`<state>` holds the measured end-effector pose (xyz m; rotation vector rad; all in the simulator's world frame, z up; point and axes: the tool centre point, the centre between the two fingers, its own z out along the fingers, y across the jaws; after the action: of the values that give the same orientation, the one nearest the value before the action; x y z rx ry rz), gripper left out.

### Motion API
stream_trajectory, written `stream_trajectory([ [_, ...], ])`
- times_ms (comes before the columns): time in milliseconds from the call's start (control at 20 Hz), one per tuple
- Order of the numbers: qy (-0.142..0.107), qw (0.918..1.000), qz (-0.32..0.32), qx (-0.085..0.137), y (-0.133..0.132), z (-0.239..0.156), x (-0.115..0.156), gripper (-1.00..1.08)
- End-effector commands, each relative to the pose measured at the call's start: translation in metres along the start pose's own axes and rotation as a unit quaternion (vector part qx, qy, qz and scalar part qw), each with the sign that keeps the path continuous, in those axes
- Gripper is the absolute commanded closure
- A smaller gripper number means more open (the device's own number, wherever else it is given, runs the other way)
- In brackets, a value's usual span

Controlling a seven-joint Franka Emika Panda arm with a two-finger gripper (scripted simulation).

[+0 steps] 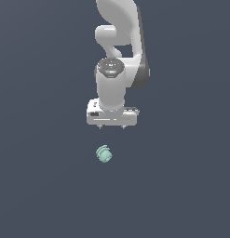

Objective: Pick up the object and move it to a goal position.

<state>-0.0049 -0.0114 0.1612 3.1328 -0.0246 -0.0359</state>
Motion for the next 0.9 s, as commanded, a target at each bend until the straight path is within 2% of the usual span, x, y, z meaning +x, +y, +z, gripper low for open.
stream_trajectory([
  [0, 0.0, 1.0, 0.0, 0.0, 0.0, 0.0, 0.0, -0.92],
  [450, 0.021, 0.9996, -0.02, -0.003, -0.013, -0.021, 0.013, -0.92],
  [850, 0.02, 0.9994, -0.029, -0.003, -0.011, -0.018, 0.014, -0.92],
])
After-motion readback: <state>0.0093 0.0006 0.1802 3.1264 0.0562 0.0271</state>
